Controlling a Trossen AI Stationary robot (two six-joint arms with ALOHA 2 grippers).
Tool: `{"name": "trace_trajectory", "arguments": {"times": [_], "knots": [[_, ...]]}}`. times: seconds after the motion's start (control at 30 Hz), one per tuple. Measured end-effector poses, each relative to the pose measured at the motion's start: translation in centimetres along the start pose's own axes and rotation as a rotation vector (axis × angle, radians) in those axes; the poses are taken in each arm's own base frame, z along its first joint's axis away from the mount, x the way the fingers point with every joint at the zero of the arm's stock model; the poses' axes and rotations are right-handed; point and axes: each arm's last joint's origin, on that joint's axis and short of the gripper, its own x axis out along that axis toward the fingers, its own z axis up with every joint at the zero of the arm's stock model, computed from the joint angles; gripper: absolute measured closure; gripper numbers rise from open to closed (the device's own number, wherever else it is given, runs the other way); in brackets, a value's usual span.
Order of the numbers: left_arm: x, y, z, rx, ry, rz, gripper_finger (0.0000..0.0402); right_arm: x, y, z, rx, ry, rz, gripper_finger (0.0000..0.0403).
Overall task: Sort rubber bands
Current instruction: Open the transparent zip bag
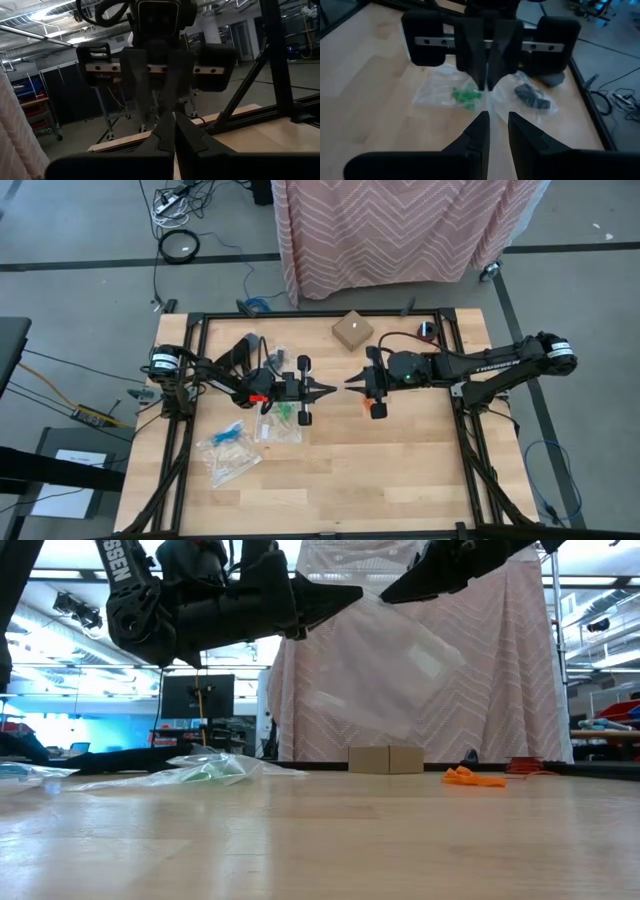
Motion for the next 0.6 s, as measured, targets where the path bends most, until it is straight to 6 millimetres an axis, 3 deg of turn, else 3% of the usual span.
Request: {"name": "trace_trajectory", "arguments": {"times": [0.6], "knots": [[0.01,-0.03,0.01,-0.001,-0.001,-0.004,0.0396,0.05,-0.63,-0.67,0.014,0.066,-0.053,0.0359]]}}
